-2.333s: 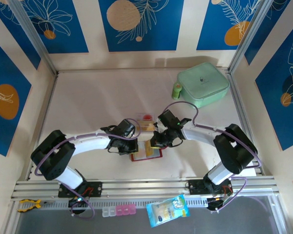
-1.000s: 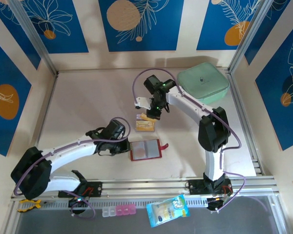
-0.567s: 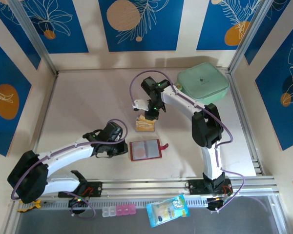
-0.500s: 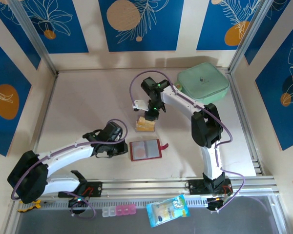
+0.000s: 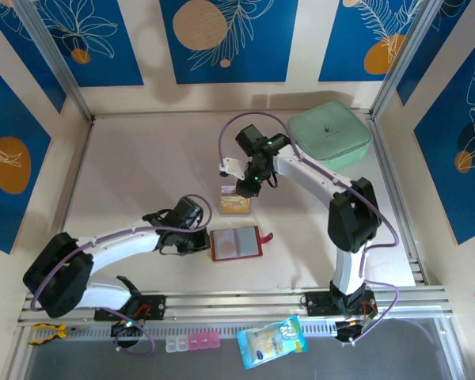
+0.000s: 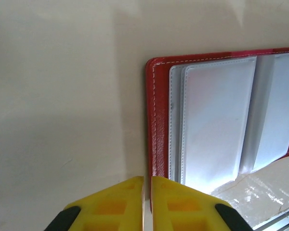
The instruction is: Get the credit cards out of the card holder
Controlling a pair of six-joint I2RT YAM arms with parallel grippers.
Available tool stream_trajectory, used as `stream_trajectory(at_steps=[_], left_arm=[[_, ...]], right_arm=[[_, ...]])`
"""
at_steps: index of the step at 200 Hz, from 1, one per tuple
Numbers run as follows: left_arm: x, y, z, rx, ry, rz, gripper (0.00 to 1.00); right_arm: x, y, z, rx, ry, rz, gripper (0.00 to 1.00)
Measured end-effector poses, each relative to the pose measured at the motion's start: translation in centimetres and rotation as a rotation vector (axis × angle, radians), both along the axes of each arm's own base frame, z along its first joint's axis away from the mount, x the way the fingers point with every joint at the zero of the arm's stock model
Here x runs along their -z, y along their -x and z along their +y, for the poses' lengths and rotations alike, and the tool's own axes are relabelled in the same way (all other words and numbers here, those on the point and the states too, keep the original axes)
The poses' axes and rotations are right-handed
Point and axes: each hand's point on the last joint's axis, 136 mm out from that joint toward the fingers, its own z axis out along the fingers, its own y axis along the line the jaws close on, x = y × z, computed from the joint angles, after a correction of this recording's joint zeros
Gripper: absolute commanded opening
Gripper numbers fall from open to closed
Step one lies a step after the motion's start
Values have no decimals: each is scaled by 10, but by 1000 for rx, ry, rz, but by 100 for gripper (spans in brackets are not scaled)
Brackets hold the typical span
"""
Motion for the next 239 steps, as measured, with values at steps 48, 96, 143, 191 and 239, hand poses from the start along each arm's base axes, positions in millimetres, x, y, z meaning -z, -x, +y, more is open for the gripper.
stream_trajectory(at_steps=[48,96,143,191,239], left_arm=[[1,-10,-15,14,28,7,9],[4,-10,-18,18,36,14,6],[9,-8,-18,23,26,29,5],[14,-7,-16,19,11,36,4],[18,-7,-15,16,-3,41,4]], right_arm=[[0,36,6,299,-161,116,13],[28,71,2,621,-278,309,5],[33,78,4,807,-322,451,3],[46,93,10,853,-320,566,0],[70,105,20,888,-270,663,10]])
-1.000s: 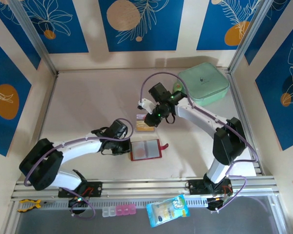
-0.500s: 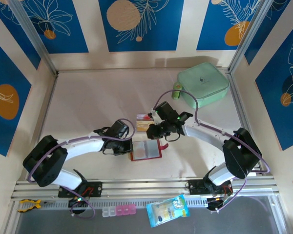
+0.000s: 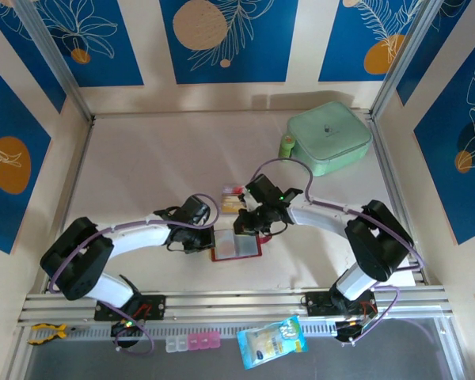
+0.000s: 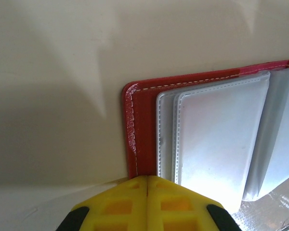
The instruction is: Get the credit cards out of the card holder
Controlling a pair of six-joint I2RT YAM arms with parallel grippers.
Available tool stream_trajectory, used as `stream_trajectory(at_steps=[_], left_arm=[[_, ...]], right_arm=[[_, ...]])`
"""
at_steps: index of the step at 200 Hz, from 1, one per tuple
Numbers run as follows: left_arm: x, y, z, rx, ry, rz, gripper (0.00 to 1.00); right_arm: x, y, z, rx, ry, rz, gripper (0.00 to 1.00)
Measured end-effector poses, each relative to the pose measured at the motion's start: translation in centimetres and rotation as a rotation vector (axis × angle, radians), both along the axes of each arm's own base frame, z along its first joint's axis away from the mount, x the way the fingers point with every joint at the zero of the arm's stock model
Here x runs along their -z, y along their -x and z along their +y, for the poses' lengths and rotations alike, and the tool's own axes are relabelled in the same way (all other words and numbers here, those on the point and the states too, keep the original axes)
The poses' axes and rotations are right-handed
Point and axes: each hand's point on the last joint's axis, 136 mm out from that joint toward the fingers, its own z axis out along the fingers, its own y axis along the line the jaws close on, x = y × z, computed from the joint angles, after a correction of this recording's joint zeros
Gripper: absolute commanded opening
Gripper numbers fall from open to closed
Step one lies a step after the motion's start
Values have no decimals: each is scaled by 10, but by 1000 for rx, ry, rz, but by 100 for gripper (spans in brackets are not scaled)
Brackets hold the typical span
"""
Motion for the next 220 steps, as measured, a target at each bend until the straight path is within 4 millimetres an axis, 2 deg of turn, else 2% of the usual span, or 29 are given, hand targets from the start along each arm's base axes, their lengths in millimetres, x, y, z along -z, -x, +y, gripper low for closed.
stream_trajectory(at_steps=[30,72,118,189,220], left_arm=[[0,0,0,-1,-3,-2,4],[1,0,1,-1,-4,-1,5],[1,-1,0,1,-6,-1,5],[1,-2,1,-1,-13,-2,5],[1,-2,1,-1,-14,-2,5]], right_arm=[[6,5,9,6,-6,34,22],[17,8,15,15,3,64,31],[31,13,19,10,25,93,30],[36,11,30,-6,18,103,27],[38,11,27,2,49,104,27]])
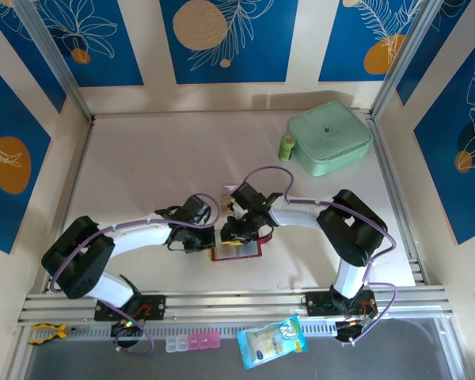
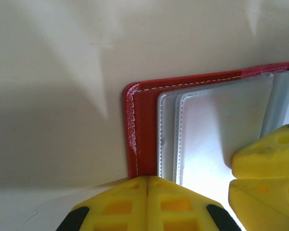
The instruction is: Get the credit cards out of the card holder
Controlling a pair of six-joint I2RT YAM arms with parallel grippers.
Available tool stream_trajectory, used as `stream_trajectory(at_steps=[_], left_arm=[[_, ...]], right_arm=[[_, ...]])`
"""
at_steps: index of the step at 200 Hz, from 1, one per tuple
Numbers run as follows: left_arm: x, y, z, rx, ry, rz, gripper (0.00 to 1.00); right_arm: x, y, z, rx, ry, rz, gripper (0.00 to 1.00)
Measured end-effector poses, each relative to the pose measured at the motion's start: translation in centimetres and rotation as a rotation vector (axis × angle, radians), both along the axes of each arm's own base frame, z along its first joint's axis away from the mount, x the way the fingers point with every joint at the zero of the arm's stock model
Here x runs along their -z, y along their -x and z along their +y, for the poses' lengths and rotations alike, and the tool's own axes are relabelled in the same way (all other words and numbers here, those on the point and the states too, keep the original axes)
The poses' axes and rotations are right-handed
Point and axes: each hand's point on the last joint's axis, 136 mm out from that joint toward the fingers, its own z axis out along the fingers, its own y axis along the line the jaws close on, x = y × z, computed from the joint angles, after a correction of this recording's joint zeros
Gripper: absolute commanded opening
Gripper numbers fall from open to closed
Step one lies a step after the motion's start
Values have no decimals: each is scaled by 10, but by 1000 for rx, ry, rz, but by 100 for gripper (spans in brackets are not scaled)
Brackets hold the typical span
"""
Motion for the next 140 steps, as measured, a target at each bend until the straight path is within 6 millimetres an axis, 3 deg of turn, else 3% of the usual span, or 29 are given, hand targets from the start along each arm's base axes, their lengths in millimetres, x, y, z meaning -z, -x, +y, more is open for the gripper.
stream_trajectory(at_steps=[140], left_arm=[[0,0,0,0,-3,2,5]], right_arm=[[5,-5,-22,28,18,0,26]])
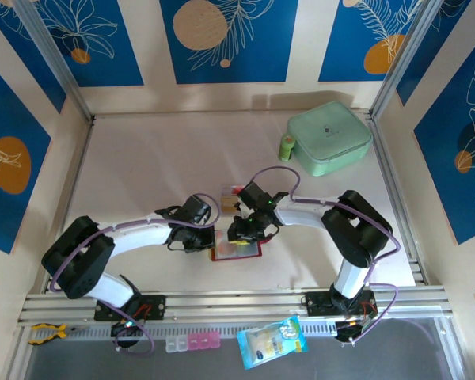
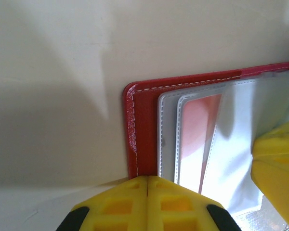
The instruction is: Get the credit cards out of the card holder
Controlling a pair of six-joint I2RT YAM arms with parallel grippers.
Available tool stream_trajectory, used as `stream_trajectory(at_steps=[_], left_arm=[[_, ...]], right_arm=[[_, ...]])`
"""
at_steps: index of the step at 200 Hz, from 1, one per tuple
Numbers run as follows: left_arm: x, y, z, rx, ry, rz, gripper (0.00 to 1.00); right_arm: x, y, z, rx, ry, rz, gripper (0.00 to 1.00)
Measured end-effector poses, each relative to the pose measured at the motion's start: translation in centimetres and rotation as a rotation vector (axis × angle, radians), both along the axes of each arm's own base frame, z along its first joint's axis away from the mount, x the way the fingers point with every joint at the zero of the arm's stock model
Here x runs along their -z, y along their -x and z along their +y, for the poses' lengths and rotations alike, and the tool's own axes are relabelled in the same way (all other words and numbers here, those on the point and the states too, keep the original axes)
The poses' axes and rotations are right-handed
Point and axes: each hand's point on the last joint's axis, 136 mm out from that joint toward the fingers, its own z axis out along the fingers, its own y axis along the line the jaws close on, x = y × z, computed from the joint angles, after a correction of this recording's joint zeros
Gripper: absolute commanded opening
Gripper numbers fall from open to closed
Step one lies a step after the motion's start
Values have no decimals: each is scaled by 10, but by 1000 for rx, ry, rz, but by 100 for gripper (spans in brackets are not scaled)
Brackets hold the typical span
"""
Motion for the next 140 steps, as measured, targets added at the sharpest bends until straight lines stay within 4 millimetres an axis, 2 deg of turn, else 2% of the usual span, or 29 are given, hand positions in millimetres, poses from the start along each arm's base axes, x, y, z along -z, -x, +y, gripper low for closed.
stream_trajectory(at_steps=[36,67,105,140], left_arm=[[-2,-1,1,-4,-10,1,8],[-12,-3,-1,-5,4,-14,13],[-27,-9,-11,-18,54,-39,27],[-28,-8,-25,-10,99,-32,32]], right_arm=[[1,1,-1,-7,-49,5,25],[2,2,-3,-11,-92,9,24],[2,2,-8,-1,-159,23,23],[1,1,-11,3,-218,31,23]])
